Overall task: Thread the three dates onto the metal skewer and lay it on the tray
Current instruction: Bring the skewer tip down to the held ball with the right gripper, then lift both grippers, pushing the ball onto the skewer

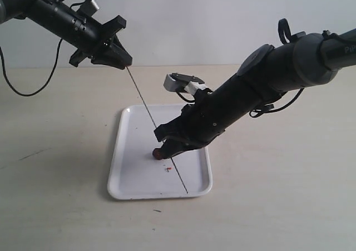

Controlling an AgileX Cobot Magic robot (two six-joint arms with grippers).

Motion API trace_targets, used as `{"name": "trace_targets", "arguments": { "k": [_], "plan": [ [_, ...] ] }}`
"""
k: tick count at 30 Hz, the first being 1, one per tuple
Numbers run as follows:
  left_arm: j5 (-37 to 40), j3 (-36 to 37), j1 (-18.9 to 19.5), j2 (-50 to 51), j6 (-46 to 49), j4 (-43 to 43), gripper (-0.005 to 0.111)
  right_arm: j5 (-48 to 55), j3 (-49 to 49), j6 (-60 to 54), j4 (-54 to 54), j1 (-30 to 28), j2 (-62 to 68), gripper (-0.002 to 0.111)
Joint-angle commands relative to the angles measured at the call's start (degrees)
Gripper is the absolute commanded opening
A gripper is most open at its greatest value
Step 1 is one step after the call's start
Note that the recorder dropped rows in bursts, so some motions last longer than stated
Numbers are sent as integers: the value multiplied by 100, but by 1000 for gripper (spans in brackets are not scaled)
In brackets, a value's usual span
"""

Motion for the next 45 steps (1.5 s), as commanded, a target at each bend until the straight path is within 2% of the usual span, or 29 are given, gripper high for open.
{"name": "trace_targets", "arguments": {
  "k": [1,12,17,24,33,45],
  "plan": [
    [66,-3,-26,-69,0,-101,22,-60,-32,-35,-20,7,3,0],
    [73,-3,-121,-45,14,-106,22,-215,-62,-21,-20,7,3,0],
    [45,-3,-242,-45,53,-106,22,157,-433,204,-36,7,188,0],
    [-37,-3,-253,-45,63,-69,22,-138,-727,577,158,7,303,0],
    [-37,-3,-253,-45,63,-69,22,-193,-1602,1112,434,7,338,0],
    [-26,-3,-253,-45,82,-149,22,-194,-2798,1485,448,7,1116,0]
  ]
}}
